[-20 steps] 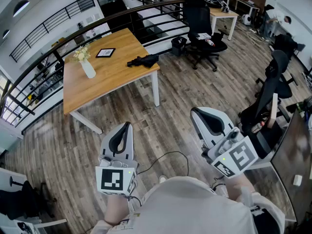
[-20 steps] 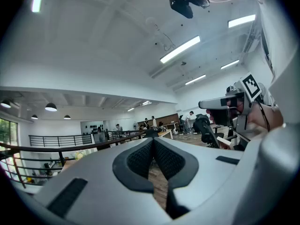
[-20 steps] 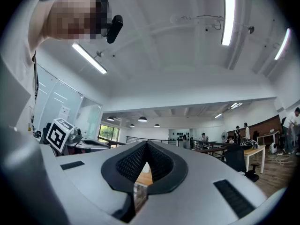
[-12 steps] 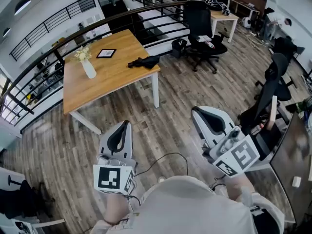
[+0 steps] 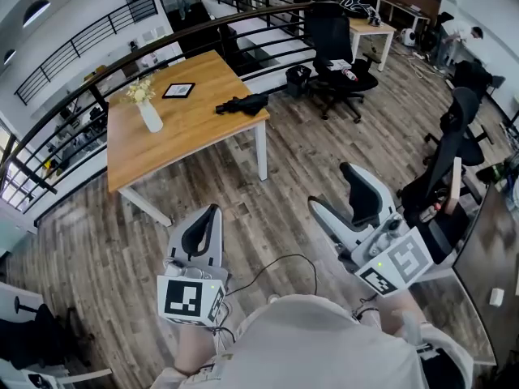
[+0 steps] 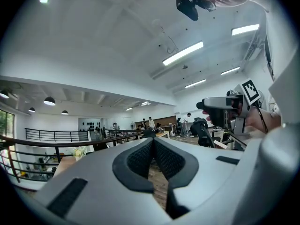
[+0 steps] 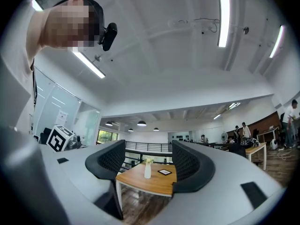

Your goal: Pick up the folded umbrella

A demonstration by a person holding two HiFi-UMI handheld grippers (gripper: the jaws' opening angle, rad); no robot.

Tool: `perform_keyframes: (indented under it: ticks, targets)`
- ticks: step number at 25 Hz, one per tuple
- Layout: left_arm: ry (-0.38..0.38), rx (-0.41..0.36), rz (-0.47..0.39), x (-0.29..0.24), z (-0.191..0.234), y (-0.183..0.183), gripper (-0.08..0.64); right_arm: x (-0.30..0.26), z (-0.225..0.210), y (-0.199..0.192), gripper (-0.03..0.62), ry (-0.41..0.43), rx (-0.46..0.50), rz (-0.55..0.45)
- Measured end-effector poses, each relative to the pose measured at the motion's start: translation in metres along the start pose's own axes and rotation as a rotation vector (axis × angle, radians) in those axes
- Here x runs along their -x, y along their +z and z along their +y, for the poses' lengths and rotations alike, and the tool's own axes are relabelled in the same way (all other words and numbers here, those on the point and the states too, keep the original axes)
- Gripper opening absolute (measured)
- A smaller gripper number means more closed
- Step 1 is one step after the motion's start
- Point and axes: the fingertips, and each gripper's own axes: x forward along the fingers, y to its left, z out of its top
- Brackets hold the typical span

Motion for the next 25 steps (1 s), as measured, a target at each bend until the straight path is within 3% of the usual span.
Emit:
perform_keyframes:
  ticks: [12,19,25]
  targets:
    - [-0.01,0.016,0.024,0.01,0.035,-0.018,0.017,-0.037,0.017,-0.022,0.319,-0.002,0.004,0.061]
    - [0.014,0.02,0.07,-0.015,0.062,-0.047,0.017,-0.077,-0.006,-0.046,0.319,0.007,0.006,0.068]
    - [0.049,0.014,0.102,-0.075,0.098,-0.069,0.017,-0.136,-0.055,-0.078,0.319,0.015,-0.002,0.067]
